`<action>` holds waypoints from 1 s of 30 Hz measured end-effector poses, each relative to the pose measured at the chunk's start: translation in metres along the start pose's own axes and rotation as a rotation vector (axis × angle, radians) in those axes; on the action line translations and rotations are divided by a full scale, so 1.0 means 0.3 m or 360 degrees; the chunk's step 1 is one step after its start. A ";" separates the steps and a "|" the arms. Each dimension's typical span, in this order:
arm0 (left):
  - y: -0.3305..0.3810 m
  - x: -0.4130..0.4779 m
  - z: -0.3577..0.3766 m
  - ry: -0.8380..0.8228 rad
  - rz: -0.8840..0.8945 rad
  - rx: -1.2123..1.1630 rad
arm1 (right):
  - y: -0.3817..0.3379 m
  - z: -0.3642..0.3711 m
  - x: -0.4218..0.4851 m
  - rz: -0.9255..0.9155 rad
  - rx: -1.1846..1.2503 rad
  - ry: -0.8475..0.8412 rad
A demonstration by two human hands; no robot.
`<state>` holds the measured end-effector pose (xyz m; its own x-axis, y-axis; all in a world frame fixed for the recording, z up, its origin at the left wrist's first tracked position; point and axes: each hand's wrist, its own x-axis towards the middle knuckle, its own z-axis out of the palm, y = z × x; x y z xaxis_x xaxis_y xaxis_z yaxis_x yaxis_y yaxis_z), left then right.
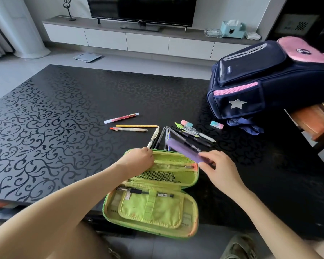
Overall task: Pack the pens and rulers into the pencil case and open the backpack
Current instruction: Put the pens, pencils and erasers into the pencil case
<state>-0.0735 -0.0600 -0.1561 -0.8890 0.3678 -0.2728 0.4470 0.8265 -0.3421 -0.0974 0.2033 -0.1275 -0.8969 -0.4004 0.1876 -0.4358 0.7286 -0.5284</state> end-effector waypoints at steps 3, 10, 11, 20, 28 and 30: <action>0.007 0.007 -0.012 -0.0050 0.0021 0.0036 | -0.021 0.026 -0.063 -0.0204 -0.0102 -0.0052; -0.062 -0.017 -0.058 0.0273 -0.0384 -0.0929 | -0.050 0.111 -0.081 -0.0269 -0.0203 -0.0040; -0.059 -0.030 -0.063 0.0367 -0.0378 -0.1003 | -0.065 0.127 -0.064 -0.0281 -0.0214 -0.0018; -0.041 -0.088 -0.036 0.0771 -0.0334 -0.1051 | -0.240 0.257 0.053 -0.0260 -0.0433 0.0213; -0.031 -0.095 -0.001 0.0679 -0.0394 -0.0901 | 0.040 0.073 0.024 0.0432 -0.0636 0.0342; -0.013 -0.100 0.000 0.0760 -0.0396 -0.0845 | 0.129 0.026 0.007 0.0734 -0.0880 0.0027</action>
<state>-0.0486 -0.0743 -0.1467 -0.9580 0.1882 0.2162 0.2267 0.9591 0.1697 -0.1157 0.2263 -0.1540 -0.9979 0.0215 0.0613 0.0177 0.9980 -0.0613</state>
